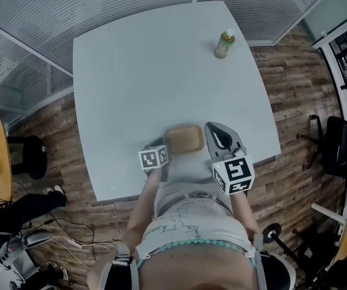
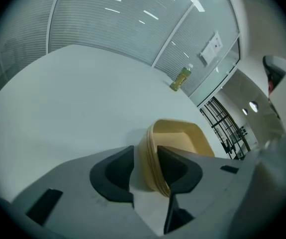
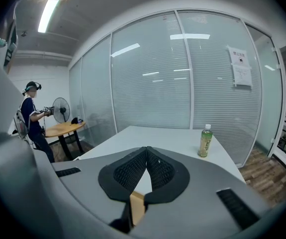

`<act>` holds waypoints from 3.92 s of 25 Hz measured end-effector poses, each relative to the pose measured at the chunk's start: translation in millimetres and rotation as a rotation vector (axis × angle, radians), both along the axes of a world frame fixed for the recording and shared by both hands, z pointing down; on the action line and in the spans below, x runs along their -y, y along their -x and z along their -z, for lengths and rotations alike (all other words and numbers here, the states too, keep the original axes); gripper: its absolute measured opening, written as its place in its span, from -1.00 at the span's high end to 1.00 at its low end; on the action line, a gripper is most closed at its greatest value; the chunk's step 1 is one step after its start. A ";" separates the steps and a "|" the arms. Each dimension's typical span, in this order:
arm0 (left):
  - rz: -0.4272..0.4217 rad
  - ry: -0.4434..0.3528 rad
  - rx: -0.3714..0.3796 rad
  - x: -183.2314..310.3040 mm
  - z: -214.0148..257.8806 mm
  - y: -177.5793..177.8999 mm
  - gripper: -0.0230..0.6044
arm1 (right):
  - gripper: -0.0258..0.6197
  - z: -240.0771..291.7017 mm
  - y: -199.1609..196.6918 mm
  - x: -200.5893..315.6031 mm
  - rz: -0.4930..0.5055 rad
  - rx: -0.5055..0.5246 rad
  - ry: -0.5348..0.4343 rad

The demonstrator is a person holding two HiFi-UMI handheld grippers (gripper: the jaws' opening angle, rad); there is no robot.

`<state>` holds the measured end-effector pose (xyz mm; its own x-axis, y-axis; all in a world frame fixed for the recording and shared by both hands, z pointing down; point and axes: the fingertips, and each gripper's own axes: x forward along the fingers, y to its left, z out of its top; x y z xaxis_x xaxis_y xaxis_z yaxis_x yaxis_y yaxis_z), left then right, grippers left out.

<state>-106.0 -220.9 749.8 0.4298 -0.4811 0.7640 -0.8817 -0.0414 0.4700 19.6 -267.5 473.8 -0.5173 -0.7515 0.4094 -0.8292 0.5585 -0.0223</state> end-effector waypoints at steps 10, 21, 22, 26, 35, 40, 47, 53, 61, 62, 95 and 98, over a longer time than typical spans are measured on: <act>0.036 0.030 0.072 -0.7 -1.4 -8.3 0.83 | 0.92 -0.1 -2.2 -4.2 0.020 0.002 0.000; 0.096 0.070 0.088 -0.4 -2.3 -6.3 0.84 | 0.92 -1.7 -4.9 -8.2 0.035 -0.004 0.000; 0.111 0.076 0.077 -0.9 -1.9 -6.3 0.85 | 0.92 -1.6 -5.4 -8.8 0.037 -0.005 -0.002; 0.146 0.085 0.062 -2.4 2.9 -5.0 0.85 | 0.92 -0.3 -7.6 -9.8 0.044 -0.007 -0.007; 0.183 0.032 0.062 -2.5 25.6 -0.2 0.85 | 0.92 -4.8 -7.7 -13.3 0.075 -0.008 -0.004; 0.201 -0.023 0.066 0.5 46.1 7.5 0.85 | 0.92 -8.0 -0.2 -15.8 0.097 -0.004 -0.002; 0.189 -0.138 0.131 8.7 85.0 12.1 0.85 | 0.92 -4.8 1.4 -15.5 0.124 0.008 -0.011; 0.224 -0.211 0.132 12.5 116.4 16.6 0.85 | 0.92 -1.4 3.7 -14.3 0.144 0.031 -0.022; 0.256 -0.319 0.142 21.7 158.9 22.5 0.85 | 0.92 1.3 13.5 -13.1 0.192 0.047 -0.032; 0.259 -0.332 0.143 22.2 164.1 22.9 0.85 | 0.92 1.6 14.6 -13.1 0.197 0.047 -0.033; 0.348 -0.552 0.172 16.9 258.8 27.7 0.85 | 0.92 27.5 26.1 -25.6 0.318 0.039 -0.071; 0.352 -0.551 0.163 16.7 259.2 24.0 0.85 | 0.92 27.5 24.4 -24.0 0.321 0.043 -0.070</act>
